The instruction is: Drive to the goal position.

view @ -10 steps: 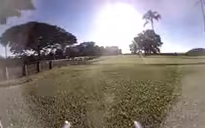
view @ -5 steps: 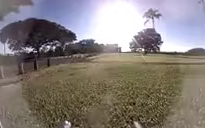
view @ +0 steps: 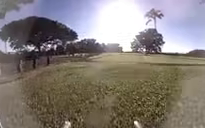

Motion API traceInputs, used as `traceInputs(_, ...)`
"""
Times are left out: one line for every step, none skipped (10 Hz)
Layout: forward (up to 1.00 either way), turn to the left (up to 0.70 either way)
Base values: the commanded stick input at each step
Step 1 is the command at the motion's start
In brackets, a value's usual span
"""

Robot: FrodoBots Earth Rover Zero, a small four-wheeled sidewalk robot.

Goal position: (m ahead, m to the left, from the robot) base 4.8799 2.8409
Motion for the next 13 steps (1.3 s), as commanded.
traceInputs(0.45, 0.0)
traceInputs(0.45, 0.0)
traceInputs(0.45, 0.0)
traceInputs(0.45, 0.0)
traceInputs(0.45, 0.0)
traceInputs(0.45, 0.0)
traceInputs(0.45, 0.0)
traceInputs(0.45, 0.0)
traceInputs(0.45, 0.0)
traceInputs(0.45, 0.0)
traceInputs(0.45, 0.0)
traceInputs(0.45, 0.0)
traceInputs(0.45, 0.0)
